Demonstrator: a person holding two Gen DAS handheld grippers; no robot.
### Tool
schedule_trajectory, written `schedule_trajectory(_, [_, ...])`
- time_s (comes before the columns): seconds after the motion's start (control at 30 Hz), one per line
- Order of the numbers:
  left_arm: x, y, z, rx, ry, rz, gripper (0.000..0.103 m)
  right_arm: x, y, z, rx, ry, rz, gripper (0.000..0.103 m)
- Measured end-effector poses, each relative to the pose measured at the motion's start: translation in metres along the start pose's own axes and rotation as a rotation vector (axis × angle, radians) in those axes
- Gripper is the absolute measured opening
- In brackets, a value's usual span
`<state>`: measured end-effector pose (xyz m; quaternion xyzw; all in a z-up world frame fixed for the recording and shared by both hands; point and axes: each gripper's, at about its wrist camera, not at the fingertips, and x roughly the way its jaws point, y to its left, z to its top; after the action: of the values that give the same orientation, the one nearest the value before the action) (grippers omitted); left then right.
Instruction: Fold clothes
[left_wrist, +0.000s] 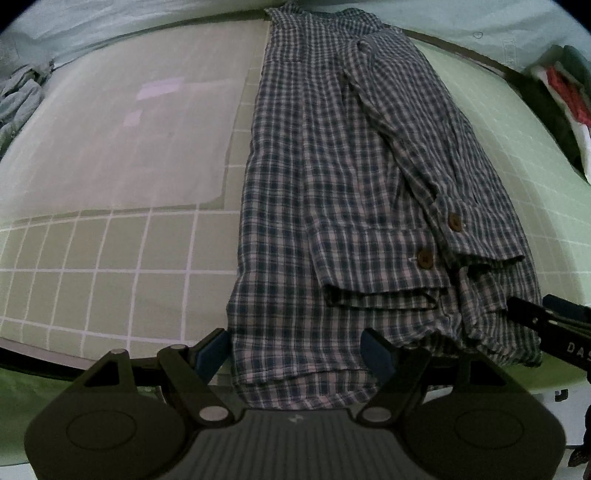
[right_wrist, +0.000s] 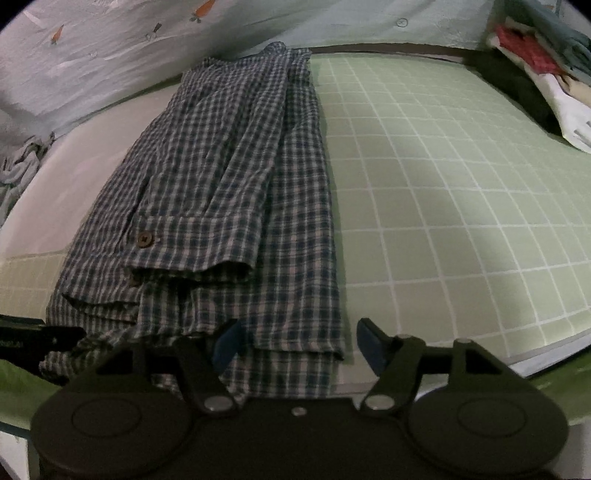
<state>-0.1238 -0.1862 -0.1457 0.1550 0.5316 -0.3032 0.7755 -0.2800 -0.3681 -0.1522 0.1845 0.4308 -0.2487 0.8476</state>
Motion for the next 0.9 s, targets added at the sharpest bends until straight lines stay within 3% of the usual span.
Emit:
schedule_trajectory(0.23, [-0.001, -0.007, -0.001, 0.040, -0.005, 0.010, 0.069, 0.001, 0.003, 0.001, -0.020, 0.001, -0.010, 0.071])
schedule_trajectory(0.3, [-0.002, -0.009, -0.002, 0.044, -0.016, 0.011, 0.062, 0.001, 0.006, 0.001, -0.032, -0.002, -0.009, 0.064])
schedule_trajectory(0.37, [-0.003, -0.008, -0.002, 0.030, -0.033, 0.006, 0.048, 0.000, 0.006, 0.002, -0.034, -0.008, 0.002, 0.043])
schedule_trajectory(0.43, [-0.005, -0.004, -0.001, 0.005, -0.040, -0.009, 0.023, -0.001, 0.006, 0.002, -0.024, -0.011, 0.020, 0.026])
schedule_trajectory(0.47, [-0.005, -0.002, 0.000, -0.012, -0.036, -0.021, 0.007, -0.001, 0.004, 0.002, -0.013, -0.009, 0.042, 0.012])
schedule_trajectory(0.57, [-0.006, 0.004, 0.000, -0.053, -0.036, -0.054, 0.006, -0.001, 0.000, 0.003, 0.032, -0.002, 0.083, 0.006])
schedule_trajectory(0.9, [-0.052, 0.022, 0.030, -0.210, -0.127, -0.219, 0.005, -0.030, -0.028, 0.031, 0.263, -0.045, 0.233, 0.004])
